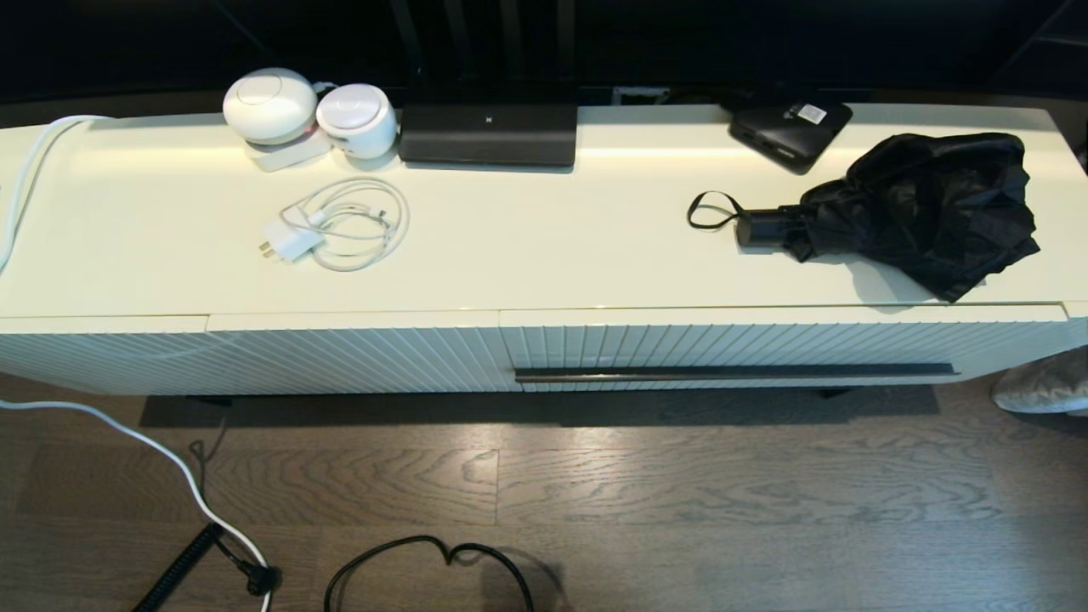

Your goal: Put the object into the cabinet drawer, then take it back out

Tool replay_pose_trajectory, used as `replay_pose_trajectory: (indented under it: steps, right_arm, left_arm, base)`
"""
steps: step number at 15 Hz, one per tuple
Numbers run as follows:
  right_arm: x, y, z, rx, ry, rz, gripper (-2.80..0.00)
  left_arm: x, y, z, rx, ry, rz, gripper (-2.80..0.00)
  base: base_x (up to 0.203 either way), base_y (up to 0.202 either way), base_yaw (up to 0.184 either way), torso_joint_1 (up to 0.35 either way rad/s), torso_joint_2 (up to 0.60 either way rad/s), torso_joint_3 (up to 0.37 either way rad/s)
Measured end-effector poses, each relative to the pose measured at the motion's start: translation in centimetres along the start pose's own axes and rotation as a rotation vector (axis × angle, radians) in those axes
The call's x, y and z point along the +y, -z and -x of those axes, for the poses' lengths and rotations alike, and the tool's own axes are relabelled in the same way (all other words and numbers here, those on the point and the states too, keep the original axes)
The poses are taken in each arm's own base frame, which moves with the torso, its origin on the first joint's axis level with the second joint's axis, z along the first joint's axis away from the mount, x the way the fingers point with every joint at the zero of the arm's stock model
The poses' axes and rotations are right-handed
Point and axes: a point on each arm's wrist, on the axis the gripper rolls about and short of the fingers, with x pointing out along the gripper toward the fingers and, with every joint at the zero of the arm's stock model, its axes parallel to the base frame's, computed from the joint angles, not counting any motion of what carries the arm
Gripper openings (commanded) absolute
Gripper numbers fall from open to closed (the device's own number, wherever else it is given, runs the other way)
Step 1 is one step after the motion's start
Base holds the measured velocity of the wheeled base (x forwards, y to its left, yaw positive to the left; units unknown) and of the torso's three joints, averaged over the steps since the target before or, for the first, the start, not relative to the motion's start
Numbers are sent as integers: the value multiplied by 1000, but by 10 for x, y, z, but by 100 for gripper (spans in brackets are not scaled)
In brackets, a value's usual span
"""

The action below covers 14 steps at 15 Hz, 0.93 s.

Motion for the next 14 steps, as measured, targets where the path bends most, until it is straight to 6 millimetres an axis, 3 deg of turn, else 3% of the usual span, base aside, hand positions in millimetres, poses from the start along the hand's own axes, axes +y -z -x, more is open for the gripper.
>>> replay_pose_trajectory:
  steps: [3,14]
  right_arm:
    - [1,7,-10,-123,-10,55,-280]
    - [1,12,-12,-112,-34,34,-280]
  left_arm:
    - [0,0,0,-1,0,0,-280]
    - [0,0,0,0,0,0,-280]
  base:
    - [0,0,0,0,0,0]
    - [0,0,0,0,0,0]
